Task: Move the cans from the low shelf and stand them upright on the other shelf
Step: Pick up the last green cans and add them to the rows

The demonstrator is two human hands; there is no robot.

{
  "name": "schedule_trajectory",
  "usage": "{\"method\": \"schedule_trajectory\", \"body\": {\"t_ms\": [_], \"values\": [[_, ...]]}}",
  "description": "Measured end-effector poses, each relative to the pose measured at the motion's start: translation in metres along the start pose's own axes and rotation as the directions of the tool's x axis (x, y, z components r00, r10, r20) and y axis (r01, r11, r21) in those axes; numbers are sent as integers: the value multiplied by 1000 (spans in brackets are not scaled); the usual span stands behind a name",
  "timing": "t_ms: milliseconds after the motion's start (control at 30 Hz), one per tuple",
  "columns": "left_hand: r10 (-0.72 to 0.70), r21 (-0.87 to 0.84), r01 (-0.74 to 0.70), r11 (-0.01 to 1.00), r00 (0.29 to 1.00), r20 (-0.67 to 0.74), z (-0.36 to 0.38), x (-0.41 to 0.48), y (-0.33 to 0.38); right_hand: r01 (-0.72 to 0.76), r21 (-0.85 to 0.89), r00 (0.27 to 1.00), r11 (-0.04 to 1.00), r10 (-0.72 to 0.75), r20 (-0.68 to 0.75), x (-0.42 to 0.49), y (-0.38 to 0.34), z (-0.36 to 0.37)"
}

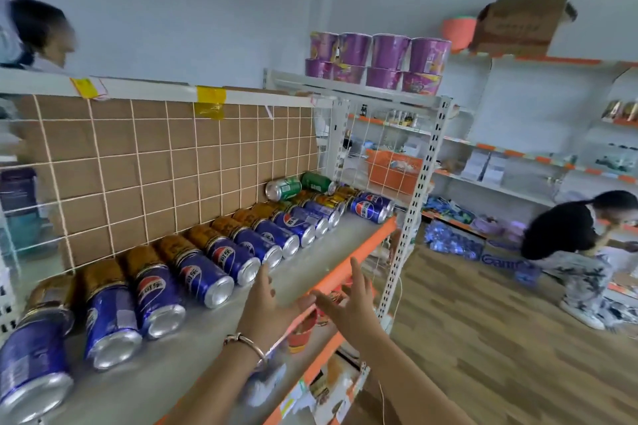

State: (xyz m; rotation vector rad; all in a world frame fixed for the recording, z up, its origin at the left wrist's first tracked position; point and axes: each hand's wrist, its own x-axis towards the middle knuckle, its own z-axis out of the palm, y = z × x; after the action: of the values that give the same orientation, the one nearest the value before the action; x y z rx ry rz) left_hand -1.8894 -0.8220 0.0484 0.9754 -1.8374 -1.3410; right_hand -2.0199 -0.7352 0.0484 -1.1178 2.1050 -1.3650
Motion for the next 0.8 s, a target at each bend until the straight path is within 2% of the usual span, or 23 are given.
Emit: {"method": "schedule_trajectory", "body": {"t_ms": [133,300,533,700,800], "values": [[8,60,-8,998,1000,-7,6,60,8,-1,-24,1000,1000,1,-11,56,-2,-1],[-6,76,5,997,1000,8,17,110,6,-43,32,997,999,41,58,115,8,0],[-22,109,28,994,998,-58,43,199,3,-72,-15,985,997,74,155,214,30,-11],[83,296,-48,954,991,-107,71,275,11,-70,-66,981,995,80,177,307,47,-33],[143,431,-90,898,985,-92,81,317,21,-42,-162,986,986,67,152,365,54,-47]]}}
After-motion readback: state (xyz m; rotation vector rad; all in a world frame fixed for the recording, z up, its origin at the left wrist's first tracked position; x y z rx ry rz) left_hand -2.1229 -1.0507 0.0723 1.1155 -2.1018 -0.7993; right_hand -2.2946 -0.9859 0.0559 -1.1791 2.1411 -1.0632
